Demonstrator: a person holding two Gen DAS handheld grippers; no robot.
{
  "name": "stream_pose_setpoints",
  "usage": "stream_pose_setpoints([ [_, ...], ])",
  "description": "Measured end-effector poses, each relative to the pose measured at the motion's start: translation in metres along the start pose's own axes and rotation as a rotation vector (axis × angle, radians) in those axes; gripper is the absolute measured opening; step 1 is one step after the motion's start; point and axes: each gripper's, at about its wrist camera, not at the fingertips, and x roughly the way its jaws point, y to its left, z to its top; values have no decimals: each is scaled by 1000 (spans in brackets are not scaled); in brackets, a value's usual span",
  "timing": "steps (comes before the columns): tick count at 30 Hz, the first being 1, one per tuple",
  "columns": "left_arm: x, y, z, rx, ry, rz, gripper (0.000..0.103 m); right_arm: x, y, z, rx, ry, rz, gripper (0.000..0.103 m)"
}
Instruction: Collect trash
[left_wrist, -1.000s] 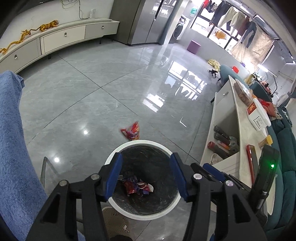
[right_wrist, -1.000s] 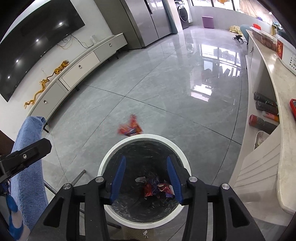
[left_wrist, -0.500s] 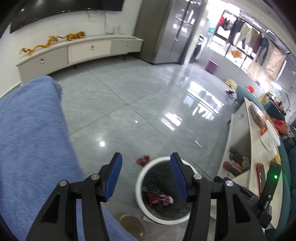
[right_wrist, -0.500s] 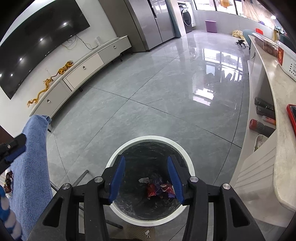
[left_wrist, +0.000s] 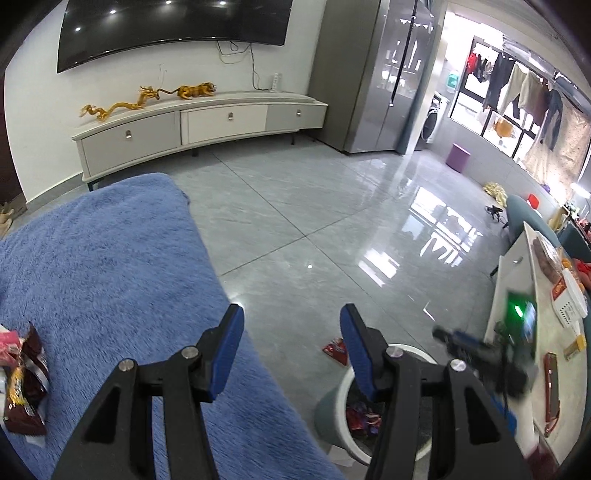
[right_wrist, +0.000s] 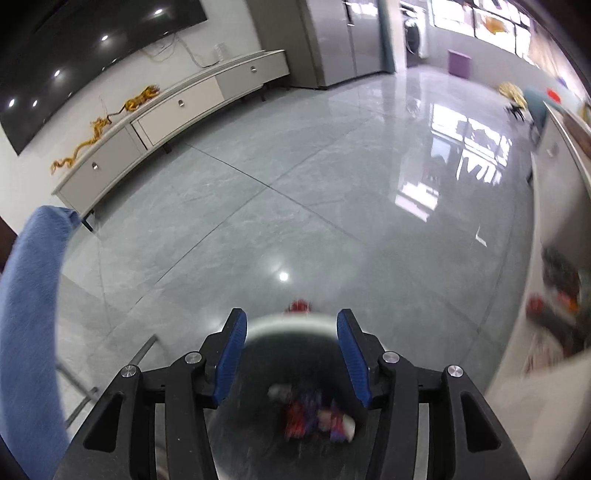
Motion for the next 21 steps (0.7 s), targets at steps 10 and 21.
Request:
stream_pose_setpoints([
  [10,22,20,3,-11,-6,48,52,162,24,62,-126,90,38,48],
  [21,35,26,1,-40,-27,39,52,202,26,56,-274,190,-5,48],
])
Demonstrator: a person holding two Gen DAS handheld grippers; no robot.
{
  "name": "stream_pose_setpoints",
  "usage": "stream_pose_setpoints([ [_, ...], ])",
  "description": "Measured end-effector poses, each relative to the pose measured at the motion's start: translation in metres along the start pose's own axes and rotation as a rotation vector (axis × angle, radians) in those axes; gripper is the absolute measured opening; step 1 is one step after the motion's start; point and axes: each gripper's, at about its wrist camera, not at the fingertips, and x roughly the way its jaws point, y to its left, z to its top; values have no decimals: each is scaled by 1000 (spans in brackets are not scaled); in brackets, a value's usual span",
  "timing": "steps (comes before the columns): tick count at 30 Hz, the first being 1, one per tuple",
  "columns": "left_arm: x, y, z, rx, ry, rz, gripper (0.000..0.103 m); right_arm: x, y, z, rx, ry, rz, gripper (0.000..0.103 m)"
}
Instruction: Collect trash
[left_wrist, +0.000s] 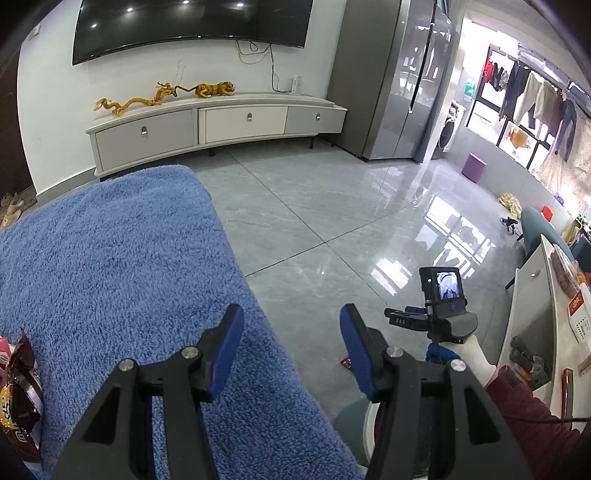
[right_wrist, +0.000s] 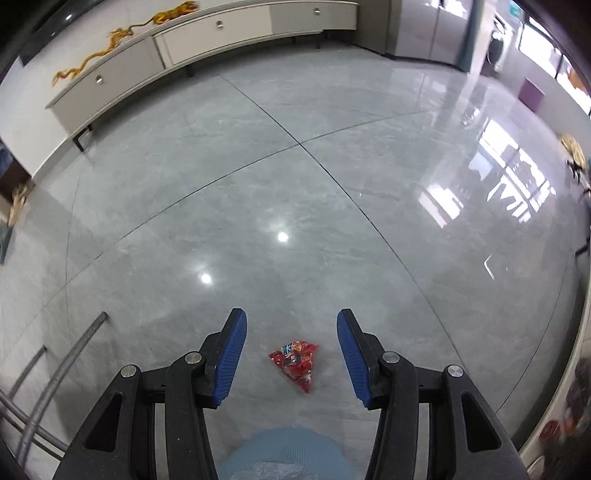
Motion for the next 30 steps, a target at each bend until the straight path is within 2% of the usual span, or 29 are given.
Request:
stream_pose_setpoints([
  [3,-1,0,-4,2,-2,-5,52,3,3,1,-21,-24,-24,48],
  [8,-3,5,-6,-34,-2,-23,52,12,-3,-7,29,35,9,51],
  [11,-3,8,-6,-50,-2,-35,52,20,-10,-24,74,128,37,53],
  [13,-3,9,-7,-50,-4,-42,52,33,-11,-44,85,226,84,53],
  [16,-3,11,-8,-54,1,-54,52,53,-13,-55,83,320,83,53],
  [21,1,16,-5,-71,11,-65,52,92,-29,-40,162,395,137,53],
  [24,3,17,-5,-85,22,-73,52,123,-27,-31,167,450,124,53],
  [30,10,18,-3,-98,36,-86,52,175,-26,-38,186,545,77,53],
])
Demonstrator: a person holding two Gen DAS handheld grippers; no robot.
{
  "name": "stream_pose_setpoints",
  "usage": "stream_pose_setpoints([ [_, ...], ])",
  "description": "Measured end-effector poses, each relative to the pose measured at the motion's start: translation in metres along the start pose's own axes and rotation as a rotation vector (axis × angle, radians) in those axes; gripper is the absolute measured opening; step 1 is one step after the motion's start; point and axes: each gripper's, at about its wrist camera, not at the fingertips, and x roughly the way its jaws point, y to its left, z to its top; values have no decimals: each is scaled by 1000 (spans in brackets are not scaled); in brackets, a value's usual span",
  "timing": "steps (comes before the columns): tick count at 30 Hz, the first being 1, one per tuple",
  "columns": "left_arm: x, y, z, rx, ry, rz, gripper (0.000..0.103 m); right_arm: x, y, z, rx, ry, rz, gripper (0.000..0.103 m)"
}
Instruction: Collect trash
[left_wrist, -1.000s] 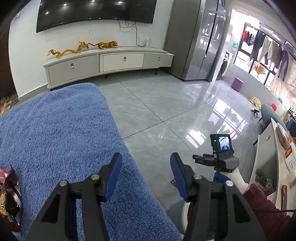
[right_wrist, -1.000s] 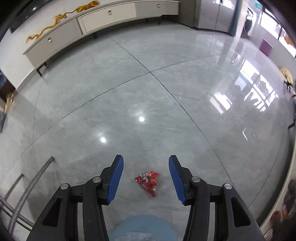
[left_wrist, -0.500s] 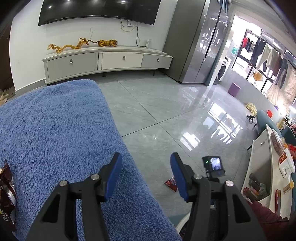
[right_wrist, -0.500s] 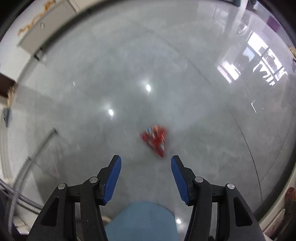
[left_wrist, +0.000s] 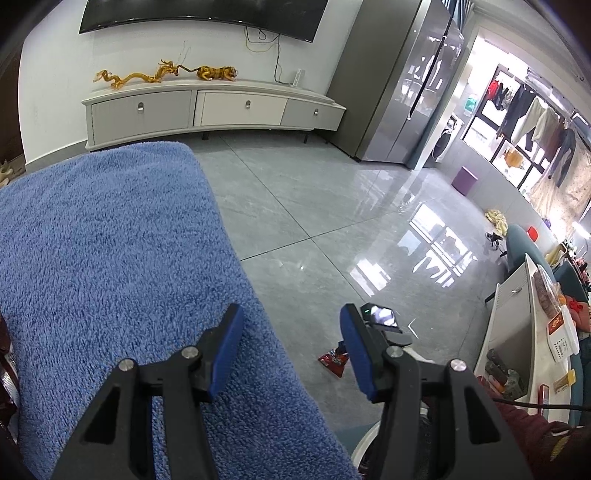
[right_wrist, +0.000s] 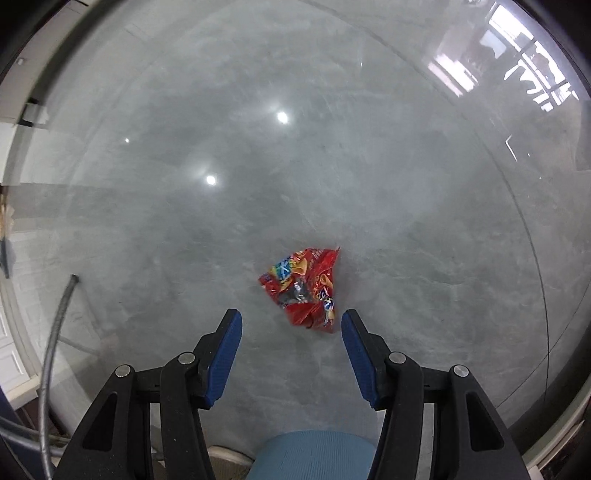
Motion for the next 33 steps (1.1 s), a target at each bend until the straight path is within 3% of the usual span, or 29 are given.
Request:
stream_pose_setpoints([
  [4,3,2,1,-14,3,-11,52,31,0,2,-26,66,-41,53],
  [6,3,3,0,-16,3,-13,52,40,0,2,-31,85,-48,45],
  [8,3,3,0,-16,3,-13,52,49,2,0,-53,98,-56,26],
  [10,4,3,0,-18,4,-14,52,52,8,-3,-97,101,-60,17],
  [14,4,8,-1,-29,3,-22,52,35,25,-8,-194,41,-89,11],
  [18,4,13,-1,-37,0,-29,52,-5,36,-13,-219,-55,-79,9],
  [24,1,16,-2,-40,-2,-32,52,-112,49,-40,-230,-250,7,9],
  [27,0,14,-1,-35,0,-25,52,-169,51,-82,-260,-327,46,9],
  [33,2,9,1,-28,4,-13,52,-230,46,-180,-276,-392,67,10],
])
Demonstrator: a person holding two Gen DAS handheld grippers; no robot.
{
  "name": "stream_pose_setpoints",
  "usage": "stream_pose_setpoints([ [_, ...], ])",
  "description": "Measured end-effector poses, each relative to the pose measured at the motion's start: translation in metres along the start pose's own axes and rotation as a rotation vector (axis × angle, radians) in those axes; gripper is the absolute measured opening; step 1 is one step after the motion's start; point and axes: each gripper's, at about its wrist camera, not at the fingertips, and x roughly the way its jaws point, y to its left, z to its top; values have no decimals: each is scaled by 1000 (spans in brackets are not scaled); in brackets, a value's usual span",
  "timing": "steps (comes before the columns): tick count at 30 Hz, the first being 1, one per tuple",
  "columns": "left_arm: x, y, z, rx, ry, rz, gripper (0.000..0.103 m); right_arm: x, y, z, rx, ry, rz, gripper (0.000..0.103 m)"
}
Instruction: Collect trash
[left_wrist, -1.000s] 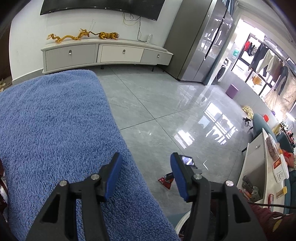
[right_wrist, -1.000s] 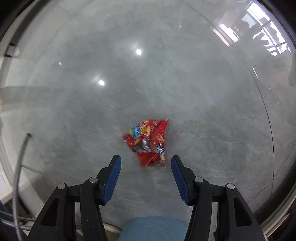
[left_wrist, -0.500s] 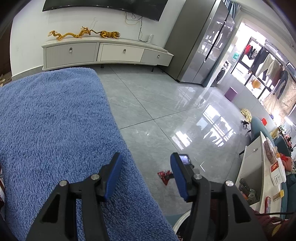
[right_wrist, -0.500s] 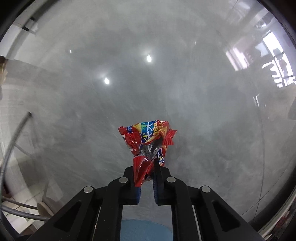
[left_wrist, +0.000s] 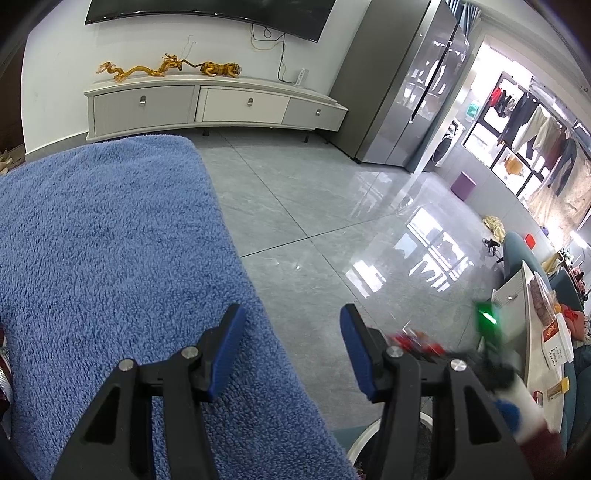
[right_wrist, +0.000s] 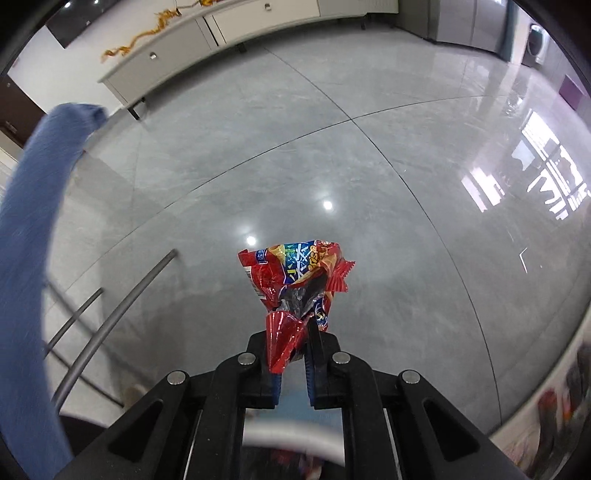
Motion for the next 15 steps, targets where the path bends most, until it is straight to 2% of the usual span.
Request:
stream_pose_setpoints([
  [2,0,-1,0,7,1,7,52,-21,0,-30,24,-7,-19,10],
  [5,1,-5,1,18,2,17,52,-29,-5,-76,88,-10,-18,14],
  [6,1,-6,1,19,2,19,52,-30,-7,-91,117,-18,-8,15],
  [8,1,-7,0,19,-1,28,52,-31,-5,-117,185,-41,25,27],
  [15,-3,-4,-3,4,-11,42,52,-7,-8,-197,395,-172,135,29],
])
